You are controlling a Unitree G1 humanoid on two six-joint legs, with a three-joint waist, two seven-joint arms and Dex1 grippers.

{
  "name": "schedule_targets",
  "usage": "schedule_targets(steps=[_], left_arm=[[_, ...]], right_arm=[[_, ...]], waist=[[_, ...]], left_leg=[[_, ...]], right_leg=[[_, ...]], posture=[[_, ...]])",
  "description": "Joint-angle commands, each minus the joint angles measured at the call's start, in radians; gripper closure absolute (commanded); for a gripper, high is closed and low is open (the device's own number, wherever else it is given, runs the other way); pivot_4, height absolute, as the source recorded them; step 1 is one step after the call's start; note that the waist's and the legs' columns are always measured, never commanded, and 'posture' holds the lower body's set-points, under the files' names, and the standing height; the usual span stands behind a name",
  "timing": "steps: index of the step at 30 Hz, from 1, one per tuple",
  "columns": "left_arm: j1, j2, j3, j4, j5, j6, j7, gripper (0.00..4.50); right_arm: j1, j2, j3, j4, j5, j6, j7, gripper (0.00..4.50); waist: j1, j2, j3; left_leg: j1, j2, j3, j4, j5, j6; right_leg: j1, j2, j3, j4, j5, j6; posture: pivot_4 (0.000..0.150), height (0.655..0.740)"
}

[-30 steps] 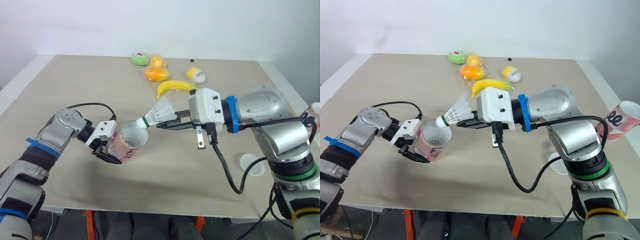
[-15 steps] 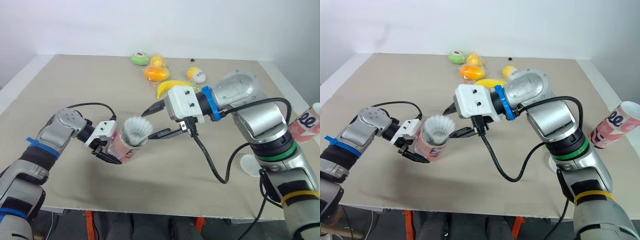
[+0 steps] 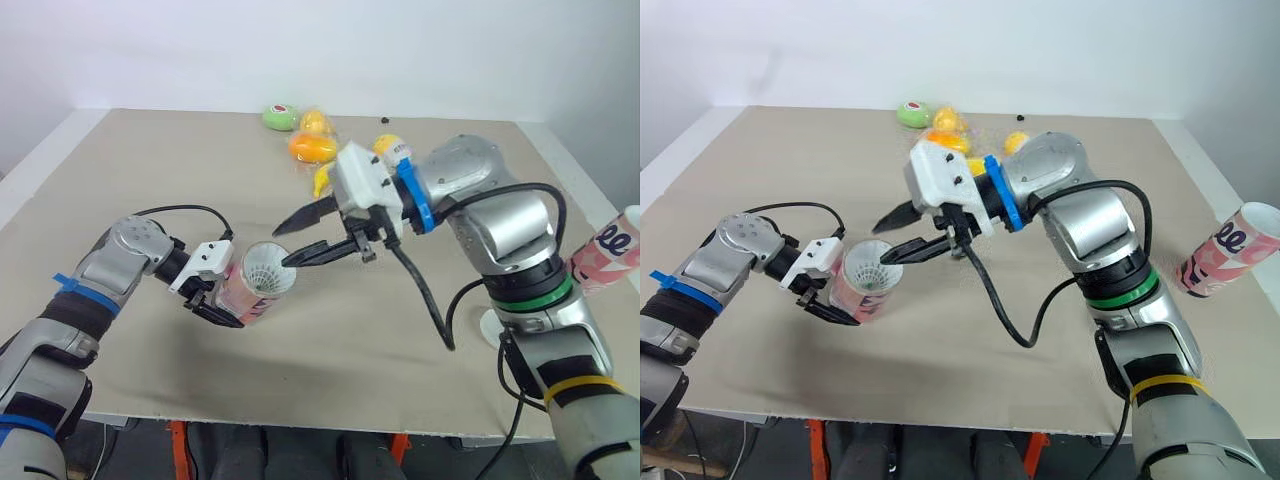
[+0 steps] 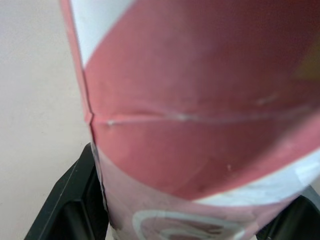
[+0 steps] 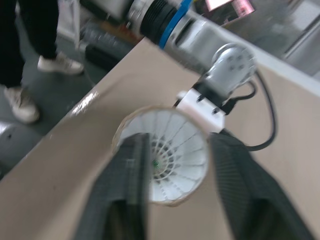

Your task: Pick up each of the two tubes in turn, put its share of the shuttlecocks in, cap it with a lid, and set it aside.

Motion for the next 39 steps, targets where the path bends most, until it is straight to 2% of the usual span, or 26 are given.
schedule_targets(steps=[1,2,4,19,26,29,33,35,37,39], left_arm=[[-0.011,-0.006,-0.007,0.004,0.014,-0.012,0.002,1.41],[-0.01,-0.006,-0.006,0.003,0.014,-0.011,0.002,1.41],[-0.008,-0.006,-0.003,0.002,0.015,-0.012,0.002,1.41],[0.034,-0.006,0.056,-0.019,0.035,0.0,0.002,1.41],[0.054,0.001,0.092,-0.054,0.025,0.044,0.002,1.41],[0.059,0.002,0.103,-0.062,0.028,0.053,0.002,1.41],[0.061,-0.001,0.108,-0.063,0.033,0.056,0.002,1.41],[0.059,-0.006,0.11,-0.06,0.035,0.056,0.002,1.41],[0.054,-0.014,0.111,-0.054,0.037,0.053,0.002,1.41],[0.055,-0.019,0.116,-0.057,0.036,0.055,0.002,1.41]], right_arm=[[-0.052,0.013,0.026,0.006,-0.02,-0.045,0.054,3.7],[-0.059,0.019,0.037,0.014,-0.028,-0.053,0.068,4.29],[-0.089,0.05,0.07,0.059,-0.057,-0.072,0.084,4.45],[-0.211,0.263,0.303,0.447,-0.334,-0.337,0.172,4.45],[-0.218,0.356,0.296,0.543,-0.387,-0.387,0.141,4.45],[-0.205,0.351,0.263,0.516,-0.361,-0.361,0.174,4.45],[-0.276,0.307,0.116,0.475,-0.183,-0.225,0.212,4.45],[-0.305,0.246,0.098,0.443,-0.095,-0.189,0.213,4.45],[-0.326,0.12,0.08,0.369,0.05,-0.148,0.213,4.45],[-0.325,0.018,0.077,0.313,0.129,-0.137,0.213,4.45]], waist=[[0.0,0.0,0.0],[0.0,0.0,0.0],[0.0,0.0,0.0],[-0.002,0.0,0.0],[-0.005,-0.001,-0.001],[-0.005,-0.001,-0.001],[-0.004,-0.002,0.0],[-0.002,-0.003,0.001],[0.0,-0.005,0.002],[-0.002,-0.005,0.002]], left_leg=[[0.0,0.0,0.0,0.0,0.0,0.0],[0.0,0.0,0.0,0.0,0.0,0.0],[0.0,0.0,0.0,0.0,0.0,0.0],[0.001,0.001,-0.001,0.0,0.001,-0.001],[0.003,0.003,-0.001,0.0,0.002,-0.002],[0.005,0.004,-0.001,0.0,0.002,-0.002],[0.004,0.004,-0.001,0.0,0.002,-0.002],[0.003,0.004,-0.003,0.0,0.002,-0.002],[0.001,0.003,-0.003,0.0,0.002,-0.002],[0.001,0.003,-0.003,0.0,0.001,-0.003]], right_leg=[[0.0,0.0,0.0,0.0,0.0,0.001],[0.0,0.0,0.0,0.0,0.0,0.001],[0.0,0.0,0.0,0.0,0.0,0.001],[0.0,0.001,-0.002,0.001,0.0,0.001],[0.0,0.002,-0.002,0.003,0.0,-0.001],[0.0,0.004,-0.002,0.007,-0.001,-0.003],[-0.002,0.004,-0.002,0.011,-0.003,-0.005],[-0.002,0.005,-0.002,0.012,-0.003,-0.006],[-0.003,0.004,-0.003,0.012,-0.004,-0.007],[-0.003,0.003,-0.003,0.012,-0.004,-0.007]], posture=[[0.15,0.6917],[0.15,0.6917],[0.15,0.6917],[0.15,0.6917],[0.15,0.6917],[0.15,0.6917],[0.15,0.6917],[0.15,0.6917],[0.15,0.6917],[0.15,0.6917]])
